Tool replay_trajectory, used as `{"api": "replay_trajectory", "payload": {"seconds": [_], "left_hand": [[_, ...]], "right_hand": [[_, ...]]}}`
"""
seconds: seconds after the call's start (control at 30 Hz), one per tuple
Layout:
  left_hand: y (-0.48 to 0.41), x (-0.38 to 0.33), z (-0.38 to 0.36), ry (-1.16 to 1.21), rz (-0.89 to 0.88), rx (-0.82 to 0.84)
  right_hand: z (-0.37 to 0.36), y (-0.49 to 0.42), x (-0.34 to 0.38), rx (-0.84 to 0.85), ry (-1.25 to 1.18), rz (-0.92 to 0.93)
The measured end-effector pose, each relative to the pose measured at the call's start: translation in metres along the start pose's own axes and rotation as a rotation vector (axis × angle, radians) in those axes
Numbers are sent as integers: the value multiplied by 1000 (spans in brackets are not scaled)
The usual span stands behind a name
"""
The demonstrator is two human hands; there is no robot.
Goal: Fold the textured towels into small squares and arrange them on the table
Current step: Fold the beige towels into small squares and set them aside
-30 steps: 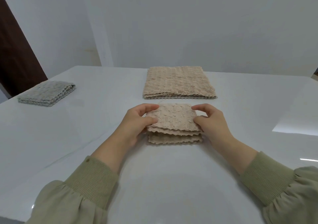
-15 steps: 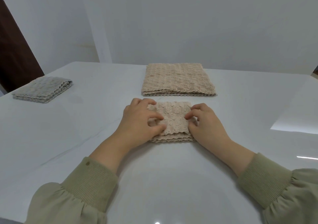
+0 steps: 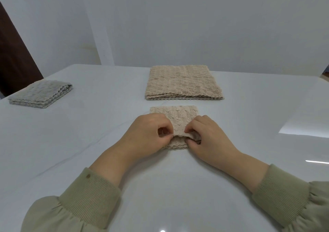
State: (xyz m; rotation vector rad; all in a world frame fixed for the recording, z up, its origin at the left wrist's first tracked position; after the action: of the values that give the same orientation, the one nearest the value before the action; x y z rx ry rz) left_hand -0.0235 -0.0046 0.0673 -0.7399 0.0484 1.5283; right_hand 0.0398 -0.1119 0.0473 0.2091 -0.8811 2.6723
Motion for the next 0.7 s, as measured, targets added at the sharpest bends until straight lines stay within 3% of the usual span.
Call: {"api": "replay_trajectory", "payload": {"seconds": [0.13,0.33,0.43,0.53,0.6,0.7], "left_hand": [[2,-3,-14,-47,-38,124],[2,7,-27,-86,59,246],[2,10,-29,-74,63,257],[3,9,-31,-67,63,278],[2,8,-30,-51,80,288],[-1,8,-30,-18,113,291]], "right_hand": [[-4,1,-2,30,-7,-20],[10,0,3,-22,93,85],[1,4,3,125,179,126],[-3,4,1,261,86,91],[8,-4,-6,226,-32,-29],[30,-29,-20,-11,-94,-204]]}}
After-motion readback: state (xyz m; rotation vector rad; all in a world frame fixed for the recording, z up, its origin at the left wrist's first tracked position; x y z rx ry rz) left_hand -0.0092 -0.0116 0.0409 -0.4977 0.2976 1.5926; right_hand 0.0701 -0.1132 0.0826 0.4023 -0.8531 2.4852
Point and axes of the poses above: each hand's wrist, its own y-axis away from the middle knuckle, its own z-axis out of the back of the hand, x = y × z, the point moved 9 cm from there along -y, towards the middle knuckle, and after that the axes turned 7 degrees about z, right-handed, at the moved point
